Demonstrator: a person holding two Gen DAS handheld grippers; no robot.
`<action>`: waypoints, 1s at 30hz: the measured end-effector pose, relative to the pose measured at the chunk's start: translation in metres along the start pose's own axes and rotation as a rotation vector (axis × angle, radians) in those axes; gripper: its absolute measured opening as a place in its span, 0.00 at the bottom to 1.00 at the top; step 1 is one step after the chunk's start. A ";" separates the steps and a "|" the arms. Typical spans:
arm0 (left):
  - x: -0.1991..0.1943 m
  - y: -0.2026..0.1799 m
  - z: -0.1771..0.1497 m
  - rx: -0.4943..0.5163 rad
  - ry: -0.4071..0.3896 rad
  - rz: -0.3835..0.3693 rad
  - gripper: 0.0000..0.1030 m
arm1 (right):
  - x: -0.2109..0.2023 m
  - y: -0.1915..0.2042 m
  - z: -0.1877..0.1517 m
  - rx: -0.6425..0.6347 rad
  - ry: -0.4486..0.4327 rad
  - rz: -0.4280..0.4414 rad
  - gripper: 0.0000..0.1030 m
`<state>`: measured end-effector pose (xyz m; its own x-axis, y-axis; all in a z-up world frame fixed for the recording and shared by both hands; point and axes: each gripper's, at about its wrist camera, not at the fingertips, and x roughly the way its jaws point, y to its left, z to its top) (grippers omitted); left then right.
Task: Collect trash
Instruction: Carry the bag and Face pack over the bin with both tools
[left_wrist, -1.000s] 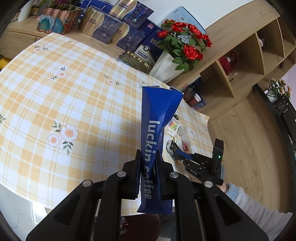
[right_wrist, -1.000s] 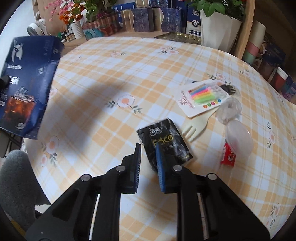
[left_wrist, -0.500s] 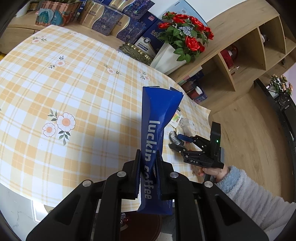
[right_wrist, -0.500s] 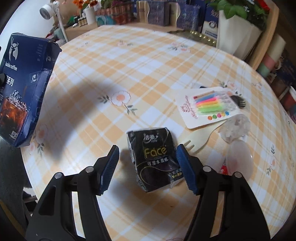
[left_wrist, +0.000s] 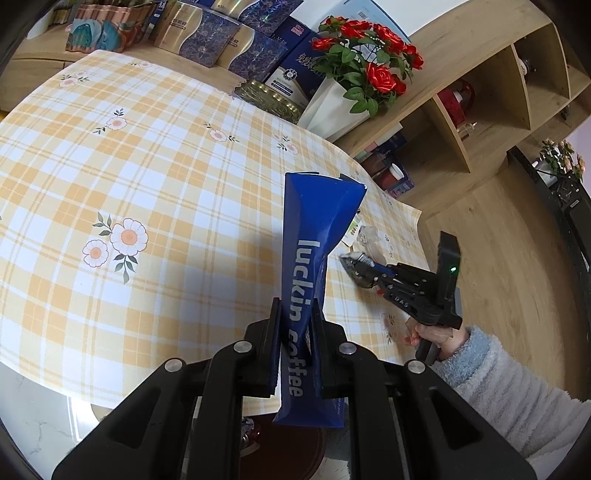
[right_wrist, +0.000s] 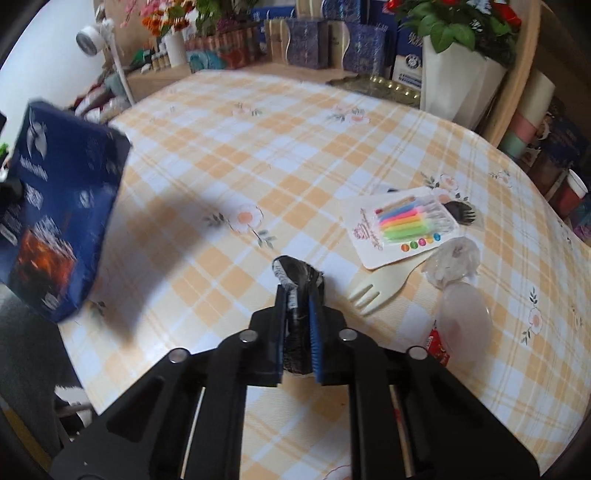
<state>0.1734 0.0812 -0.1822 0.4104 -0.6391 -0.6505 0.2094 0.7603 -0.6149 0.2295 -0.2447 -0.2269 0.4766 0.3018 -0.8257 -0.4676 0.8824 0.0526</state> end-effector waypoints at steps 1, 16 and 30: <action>-0.001 -0.001 -0.001 0.004 0.002 0.002 0.13 | -0.008 0.001 0.000 0.026 -0.028 0.013 0.14; -0.009 -0.043 -0.051 0.172 0.115 -0.019 0.13 | -0.121 0.044 -0.055 0.353 -0.330 0.139 0.14; 0.007 -0.069 -0.140 0.351 0.322 -0.002 0.13 | -0.171 0.071 -0.131 0.463 -0.360 0.137 0.14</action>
<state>0.0378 0.0081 -0.2070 0.1252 -0.6021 -0.7885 0.5198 0.7168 -0.4648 0.0172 -0.2813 -0.1553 0.6950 0.4558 -0.5561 -0.2086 0.8679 0.4507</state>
